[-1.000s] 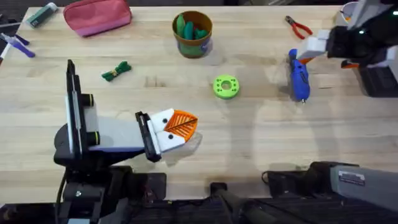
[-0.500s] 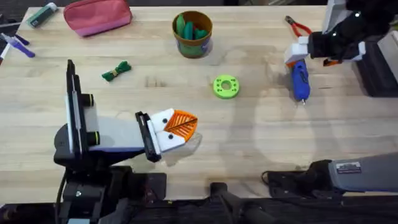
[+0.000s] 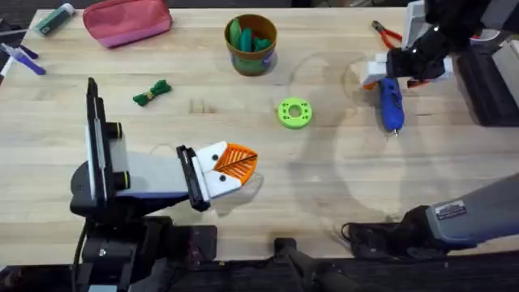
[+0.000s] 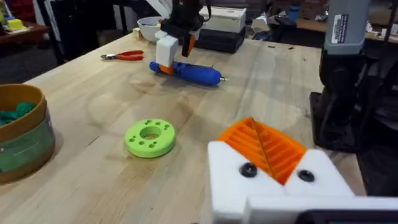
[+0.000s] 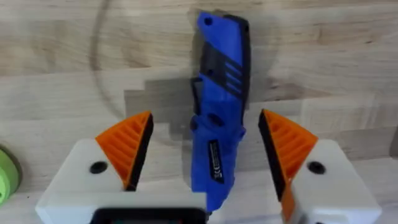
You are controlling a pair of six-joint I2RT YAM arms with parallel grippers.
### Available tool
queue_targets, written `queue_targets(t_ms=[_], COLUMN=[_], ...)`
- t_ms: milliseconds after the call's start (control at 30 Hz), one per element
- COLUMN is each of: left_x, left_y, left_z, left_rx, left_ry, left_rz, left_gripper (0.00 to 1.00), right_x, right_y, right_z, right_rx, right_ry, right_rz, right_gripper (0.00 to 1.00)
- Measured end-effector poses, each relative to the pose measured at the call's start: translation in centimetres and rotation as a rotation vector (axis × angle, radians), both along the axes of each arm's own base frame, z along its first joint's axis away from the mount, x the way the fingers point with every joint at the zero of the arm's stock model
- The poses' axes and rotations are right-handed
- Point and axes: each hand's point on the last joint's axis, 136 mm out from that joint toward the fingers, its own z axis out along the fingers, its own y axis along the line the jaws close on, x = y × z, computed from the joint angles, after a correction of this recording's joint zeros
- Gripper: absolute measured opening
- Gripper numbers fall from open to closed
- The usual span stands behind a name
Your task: Pick up the gripper from the table and insert it into the empty holder that is missing its gripper. Then pick up a screw, insert it into the mounting hole, and use the screwdriver to tighten it. Finally, clean up the table by picking up the vegetable and placing it into the bucket.
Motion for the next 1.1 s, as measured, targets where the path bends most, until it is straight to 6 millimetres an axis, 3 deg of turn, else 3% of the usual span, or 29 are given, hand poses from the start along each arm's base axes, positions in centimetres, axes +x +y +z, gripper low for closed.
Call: queue_targets(t_ms=[333,600,867,1100], left_x=[0.0,0.0,0.0,0.0], left_y=[0.0,0.0,0.0,0.0], left_z=[0.0,0.0,0.0,0.0], left_rx=[0.000,0.000,0.000,0.000], left_ry=[0.000,0.000,0.000,0.000], left_rz=[0.000,0.000,0.000,0.000], left_gripper=[0.021,0.020,0.020,0.020], right_x=[-0.4,-0.3,0.2,0.6], right_y=[-1.8,-1.9,-2.0,-2.0], right_z=[-1.2,-1.4,-3.4,-3.4], right_rx=[0.059,0.044,0.046,0.043], right_ry=[0.023,0.029,0.052,0.041], right_rz=[-0.049,-0.013,-0.004,-0.002], right_gripper=[0.992,0.992,0.990,0.988])
